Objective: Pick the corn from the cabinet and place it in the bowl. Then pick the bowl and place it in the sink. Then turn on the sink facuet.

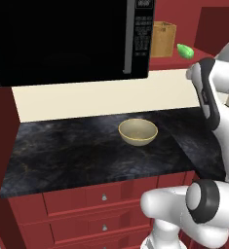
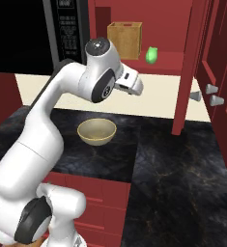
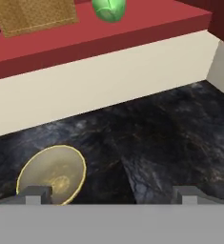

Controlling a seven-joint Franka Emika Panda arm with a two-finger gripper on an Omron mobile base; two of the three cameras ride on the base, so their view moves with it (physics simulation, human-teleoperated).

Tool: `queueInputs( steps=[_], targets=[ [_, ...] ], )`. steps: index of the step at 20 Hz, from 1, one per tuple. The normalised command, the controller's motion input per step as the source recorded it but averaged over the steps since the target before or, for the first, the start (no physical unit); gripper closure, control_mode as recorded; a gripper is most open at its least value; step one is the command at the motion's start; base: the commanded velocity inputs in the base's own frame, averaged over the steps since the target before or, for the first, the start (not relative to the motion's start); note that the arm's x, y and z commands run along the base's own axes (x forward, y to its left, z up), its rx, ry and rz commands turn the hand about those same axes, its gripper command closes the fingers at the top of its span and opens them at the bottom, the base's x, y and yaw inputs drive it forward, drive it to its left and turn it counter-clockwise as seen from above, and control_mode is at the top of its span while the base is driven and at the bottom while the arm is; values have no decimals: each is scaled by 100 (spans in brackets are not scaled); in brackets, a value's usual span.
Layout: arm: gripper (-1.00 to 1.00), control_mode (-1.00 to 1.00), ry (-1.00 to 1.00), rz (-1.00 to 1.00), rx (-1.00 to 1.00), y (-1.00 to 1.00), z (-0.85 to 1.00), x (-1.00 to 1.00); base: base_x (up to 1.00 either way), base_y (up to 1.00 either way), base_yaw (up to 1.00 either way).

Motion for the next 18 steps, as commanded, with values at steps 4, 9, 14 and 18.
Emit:
queueInputs(
  steps=[4,9,14,18],
  targets=[
    [-100,-100,-4,-21,0,-46,72,53,0,0,0],
    [-100,-100,0,-8,3,-23,24,53,0,0,0],
    [-100,-100,0,0,6,-14,0,45,0,0,0],
    [-100,-100,0,3,4,-10,0,50,0,0,0]
  ],
)
